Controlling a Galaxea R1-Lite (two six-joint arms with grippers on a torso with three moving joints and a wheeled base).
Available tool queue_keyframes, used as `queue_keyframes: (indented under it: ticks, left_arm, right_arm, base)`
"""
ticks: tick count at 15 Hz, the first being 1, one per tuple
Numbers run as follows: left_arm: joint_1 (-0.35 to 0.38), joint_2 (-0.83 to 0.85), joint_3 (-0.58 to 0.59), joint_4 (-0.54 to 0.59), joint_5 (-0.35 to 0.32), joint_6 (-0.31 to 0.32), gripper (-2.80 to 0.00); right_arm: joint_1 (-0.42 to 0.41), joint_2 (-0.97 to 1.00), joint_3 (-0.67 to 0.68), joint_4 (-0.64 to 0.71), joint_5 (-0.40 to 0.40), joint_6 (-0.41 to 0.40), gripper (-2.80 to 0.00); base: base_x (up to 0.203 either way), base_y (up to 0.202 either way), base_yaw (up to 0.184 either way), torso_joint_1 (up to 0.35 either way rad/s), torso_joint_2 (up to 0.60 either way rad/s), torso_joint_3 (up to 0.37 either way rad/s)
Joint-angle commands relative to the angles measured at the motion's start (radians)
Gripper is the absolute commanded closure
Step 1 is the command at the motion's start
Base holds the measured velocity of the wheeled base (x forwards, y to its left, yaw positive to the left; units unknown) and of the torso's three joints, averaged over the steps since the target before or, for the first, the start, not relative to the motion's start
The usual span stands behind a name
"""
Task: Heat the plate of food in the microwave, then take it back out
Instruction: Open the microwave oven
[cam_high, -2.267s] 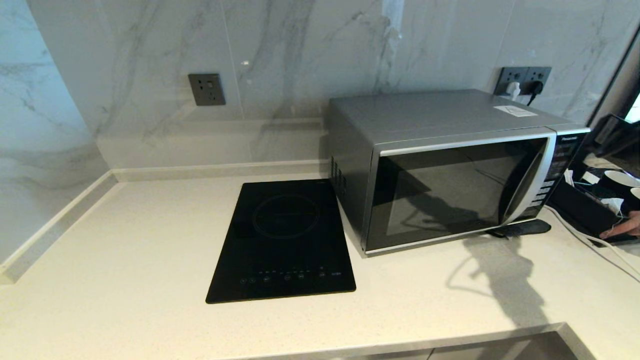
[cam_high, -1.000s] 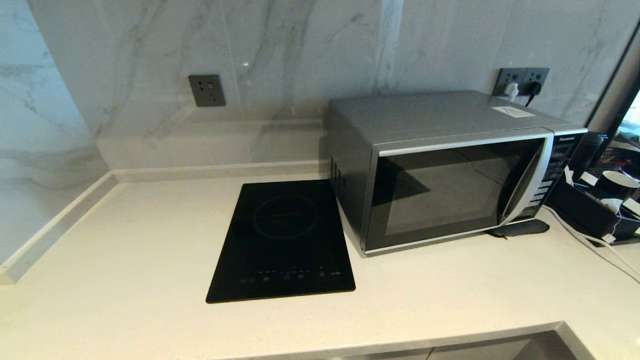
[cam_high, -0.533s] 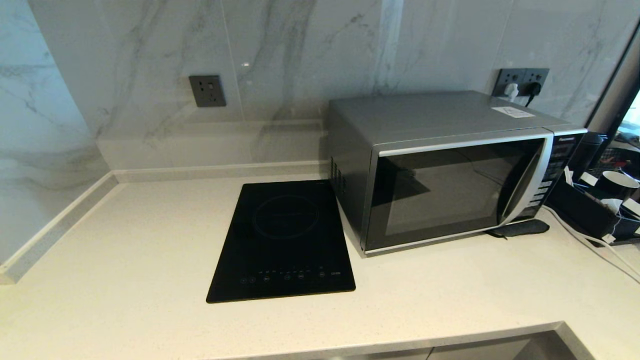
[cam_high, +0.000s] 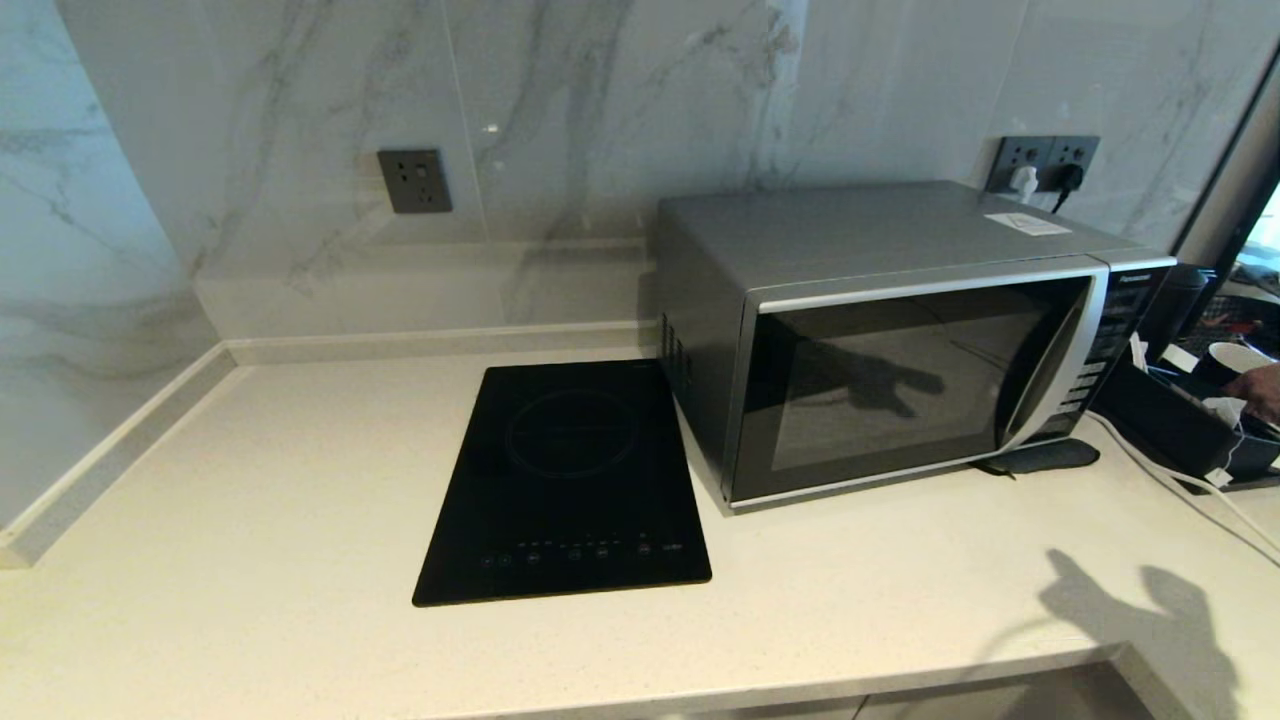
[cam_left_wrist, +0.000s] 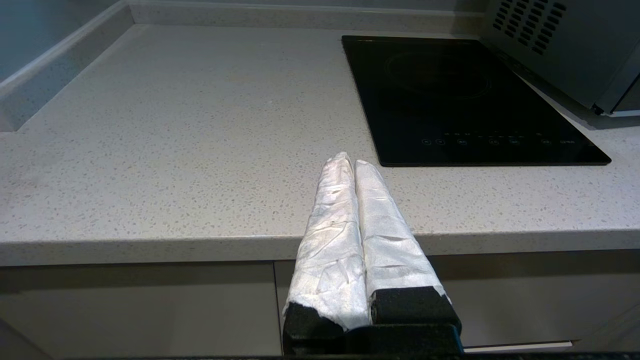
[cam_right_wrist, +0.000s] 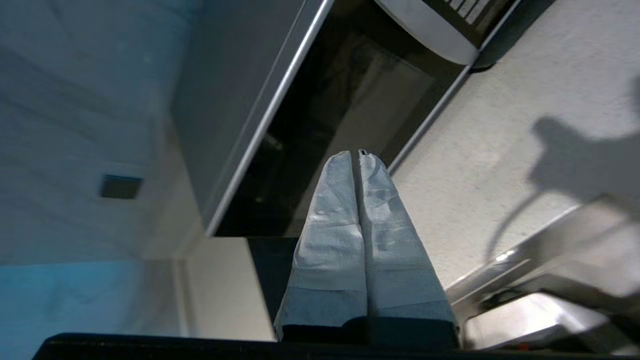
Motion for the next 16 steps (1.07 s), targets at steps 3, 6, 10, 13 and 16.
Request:
queue_keyframes:
  ticks: [3, 6, 10, 13, 16]
  left_arm:
    - [0.0, 0.001, 0.0, 0.0, 0.001, -0.001, 0.0]
    - [0.0, 0.001, 0.0, 0.0, 0.001, -0.001, 0.0]
    - [0.0, 0.001, 0.0, 0.0, 0.001, -0.001, 0.0]
    - [0.0, 0.001, 0.0, 0.0, 0.001, -0.001, 0.0]
    - [0.0, 0.001, 0.0, 0.0, 0.001, -0.001, 0.0]
  right_arm:
    - [-0.239, 0.272, -0.036, 0.015, 0.472, 0.009, 0.0]
    - [-0.269, 0.402, -0.035, 0.065, 0.553, 0.013, 0.0]
    - [-0.275, 0.576, -0.035, 0.084, 0.574, 0.01, 0.0]
    - [-0.275, 0.699, -0.03, 0.074, 0.55, -0.142, 0.0]
    - [-0.268, 0.762, -0.001, 0.075, 0.493, -0.446, 0.0]
  base:
    - [0.0, 0.0, 0.0, 0.0, 0.0, 0.0]
    - [0.0, 0.0, 0.0, 0.0, 0.0, 0.0]
    - [0.0, 0.0, 0.0, 0.0, 0.0, 0.0]
    - [0.0, 0.0, 0.0, 0.0, 0.0, 0.0]
    - [0.0, 0.0, 0.0, 0.0, 0.0, 0.0]
